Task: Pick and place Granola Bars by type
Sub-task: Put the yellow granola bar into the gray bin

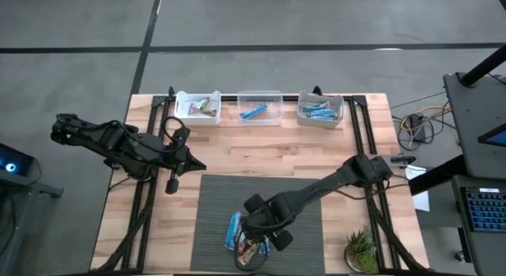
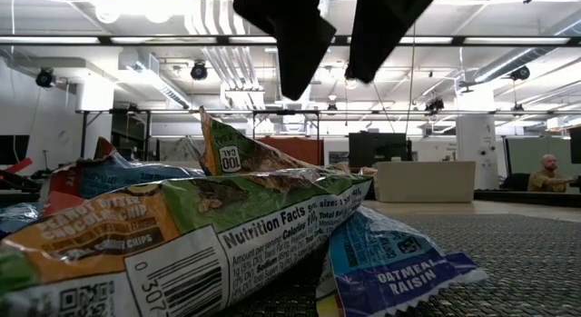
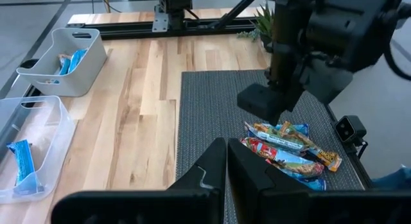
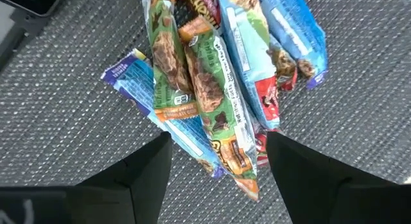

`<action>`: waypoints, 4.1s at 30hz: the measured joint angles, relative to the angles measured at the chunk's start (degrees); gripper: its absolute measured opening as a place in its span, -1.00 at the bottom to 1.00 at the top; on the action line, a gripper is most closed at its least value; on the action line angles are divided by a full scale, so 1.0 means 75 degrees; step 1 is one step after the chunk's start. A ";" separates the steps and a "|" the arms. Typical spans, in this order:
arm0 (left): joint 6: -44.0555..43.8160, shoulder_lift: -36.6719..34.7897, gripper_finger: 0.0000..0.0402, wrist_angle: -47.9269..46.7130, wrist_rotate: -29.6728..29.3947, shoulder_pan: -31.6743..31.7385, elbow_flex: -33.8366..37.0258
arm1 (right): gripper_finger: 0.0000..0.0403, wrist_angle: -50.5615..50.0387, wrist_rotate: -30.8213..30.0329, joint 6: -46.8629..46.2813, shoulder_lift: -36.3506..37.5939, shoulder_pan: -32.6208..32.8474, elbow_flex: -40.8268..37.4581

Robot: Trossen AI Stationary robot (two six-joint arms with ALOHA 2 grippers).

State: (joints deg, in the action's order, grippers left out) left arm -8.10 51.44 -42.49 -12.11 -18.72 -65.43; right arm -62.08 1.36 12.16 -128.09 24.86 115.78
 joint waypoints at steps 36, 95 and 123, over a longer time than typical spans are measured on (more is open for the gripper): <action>-0.0093 -0.0017 -1.00 -0.0136 0.0002 0.0000 0.0000 | 0.11 0.0201 0.0004 -0.0153 -0.0603 -0.0367 -0.0342; -0.0111 -0.0020 -1.00 -0.0090 -0.0004 0.0000 0.0000 | -0.83 -0.0414 0.0424 -0.0946 0.0584 -0.0598 -0.0596; 0.0092 -0.0020 -1.00 0.0494 -0.0147 0.0003 -0.0006 | -0.83 -0.1815 -0.0868 -0.1602 0.4433 -0.3169 -0.0989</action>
State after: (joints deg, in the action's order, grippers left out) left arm -7.41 51.29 -38.79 -13.21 -18.70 -65.47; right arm -75.70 -5.16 0.14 -94.84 1.10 108.36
